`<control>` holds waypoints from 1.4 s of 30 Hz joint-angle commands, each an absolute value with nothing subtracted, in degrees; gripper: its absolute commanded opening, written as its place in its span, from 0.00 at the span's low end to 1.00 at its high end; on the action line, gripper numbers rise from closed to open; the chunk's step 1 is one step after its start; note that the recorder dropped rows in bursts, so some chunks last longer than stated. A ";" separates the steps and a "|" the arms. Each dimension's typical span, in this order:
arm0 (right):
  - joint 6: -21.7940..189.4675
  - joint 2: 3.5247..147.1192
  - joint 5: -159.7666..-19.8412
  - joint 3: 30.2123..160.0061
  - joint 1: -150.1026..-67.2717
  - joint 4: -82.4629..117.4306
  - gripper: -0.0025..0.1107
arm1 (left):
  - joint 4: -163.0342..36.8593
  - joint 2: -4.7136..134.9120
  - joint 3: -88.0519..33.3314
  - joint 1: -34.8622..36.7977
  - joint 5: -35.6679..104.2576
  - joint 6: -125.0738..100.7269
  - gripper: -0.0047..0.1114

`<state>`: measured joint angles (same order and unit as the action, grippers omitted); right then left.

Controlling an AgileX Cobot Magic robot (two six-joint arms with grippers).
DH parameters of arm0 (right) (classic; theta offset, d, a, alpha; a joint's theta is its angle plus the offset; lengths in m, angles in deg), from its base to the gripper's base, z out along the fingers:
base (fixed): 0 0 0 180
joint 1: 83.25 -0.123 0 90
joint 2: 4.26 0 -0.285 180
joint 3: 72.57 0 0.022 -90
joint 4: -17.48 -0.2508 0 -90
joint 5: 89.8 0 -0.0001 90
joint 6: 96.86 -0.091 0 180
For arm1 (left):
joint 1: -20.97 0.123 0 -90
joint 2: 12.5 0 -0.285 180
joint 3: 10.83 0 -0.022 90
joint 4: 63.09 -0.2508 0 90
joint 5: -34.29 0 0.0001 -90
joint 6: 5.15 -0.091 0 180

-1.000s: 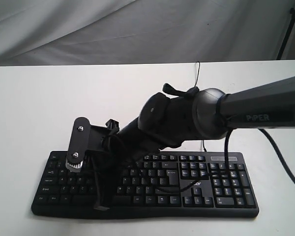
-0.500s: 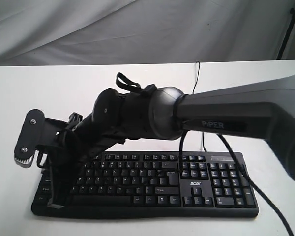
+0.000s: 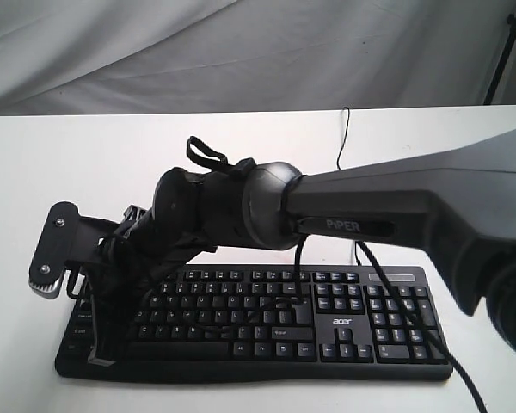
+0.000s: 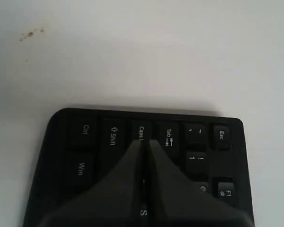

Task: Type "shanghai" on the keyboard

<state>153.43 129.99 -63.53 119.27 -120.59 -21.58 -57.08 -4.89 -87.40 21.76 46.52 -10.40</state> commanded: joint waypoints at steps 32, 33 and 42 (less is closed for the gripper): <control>153.18 131.89 -65.08 119.61 -120.44 -20.52 0.02 | -56.85 -4.71 -87.44 21.53 46.52 -10.33 0.05; 153.18 131.89 -65.08 119.61 -120.44 -20.52 0.02 | -56.85 -4.71 -87.44 21.53 46.52 -10.33 0.05; 153.18 131.89 -65.19 119.61 -120.44 -20.52 0.02 | -56.85 -4.71 -87.44 21.53 46.52 -10.33 0.05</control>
<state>153.43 132.08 -64.77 119.27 -120.59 -20.79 -57.08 -4.89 -87.40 21.76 46.66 -10.40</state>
